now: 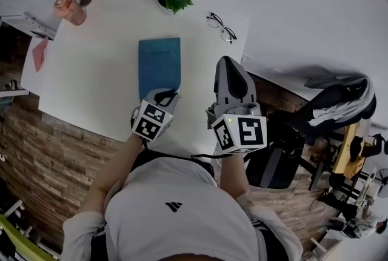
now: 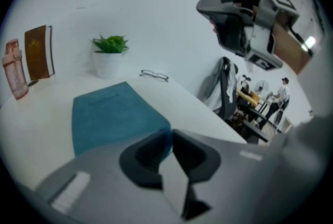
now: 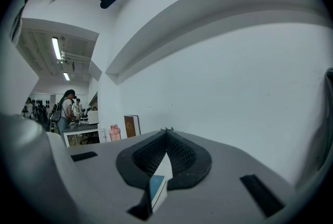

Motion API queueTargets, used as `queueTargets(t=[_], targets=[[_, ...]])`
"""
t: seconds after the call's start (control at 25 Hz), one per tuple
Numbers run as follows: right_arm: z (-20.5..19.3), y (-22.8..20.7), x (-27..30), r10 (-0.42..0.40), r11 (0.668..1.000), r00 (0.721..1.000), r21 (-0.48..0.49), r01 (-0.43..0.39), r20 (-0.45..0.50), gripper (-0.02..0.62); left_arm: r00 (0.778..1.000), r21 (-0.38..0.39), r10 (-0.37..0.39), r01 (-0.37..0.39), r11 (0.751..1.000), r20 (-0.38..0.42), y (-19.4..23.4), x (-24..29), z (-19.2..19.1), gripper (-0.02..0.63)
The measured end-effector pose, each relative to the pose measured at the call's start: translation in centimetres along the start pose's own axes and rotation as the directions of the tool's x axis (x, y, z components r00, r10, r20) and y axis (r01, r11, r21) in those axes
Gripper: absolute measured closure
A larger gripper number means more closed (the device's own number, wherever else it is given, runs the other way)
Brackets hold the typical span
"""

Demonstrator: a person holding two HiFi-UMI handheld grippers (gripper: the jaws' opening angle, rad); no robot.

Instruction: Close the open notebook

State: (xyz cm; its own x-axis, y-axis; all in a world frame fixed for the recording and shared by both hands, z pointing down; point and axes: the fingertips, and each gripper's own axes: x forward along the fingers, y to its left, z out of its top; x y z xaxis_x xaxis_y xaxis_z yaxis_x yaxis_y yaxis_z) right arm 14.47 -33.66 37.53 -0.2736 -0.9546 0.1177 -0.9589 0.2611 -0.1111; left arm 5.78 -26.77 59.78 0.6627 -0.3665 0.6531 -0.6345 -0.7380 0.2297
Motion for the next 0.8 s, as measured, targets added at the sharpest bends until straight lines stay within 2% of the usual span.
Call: queueTargets(t=[0.32, 0.6, 0.72, 0.8], targets=[[-0.1, -0.4, 0.2, 0.005, 1.000, 1.000, -0.003, -0.005, -0.008, 0.597, 0.998, 0.046, 0.000, 0.003, 0.999, -0.056, -0.7, 1.3, -0.9, 0.525], [-0.5, -0.5, 0.1, -0.002, 1.000, 1.000, 0.018, 0.002, -0.008, 0.597, 0.999, -0.019, -0.032, 0.032, 0.999, -0.035, -1.3, 1.3, -0.9, 0.465], [-0.6, -0.3, -0.1, 0.000, 1.000, 1.000, 0.023, 0.000, -0.008, 0.597, 1.000, -0.054, -0.018, 0.017, 0.998, -0.015, -1.0, 1.1, -0.7, 0.483], [-0.6, -0.3, -0.2, -0.001, 1.000, 1.000, 0.021, 0.001, -0.009, 0.597, 1.000, -0.066, -0.007, 0.006, 0.998, -0.014, -1.0, 1.1, -1.1, 0.538]])
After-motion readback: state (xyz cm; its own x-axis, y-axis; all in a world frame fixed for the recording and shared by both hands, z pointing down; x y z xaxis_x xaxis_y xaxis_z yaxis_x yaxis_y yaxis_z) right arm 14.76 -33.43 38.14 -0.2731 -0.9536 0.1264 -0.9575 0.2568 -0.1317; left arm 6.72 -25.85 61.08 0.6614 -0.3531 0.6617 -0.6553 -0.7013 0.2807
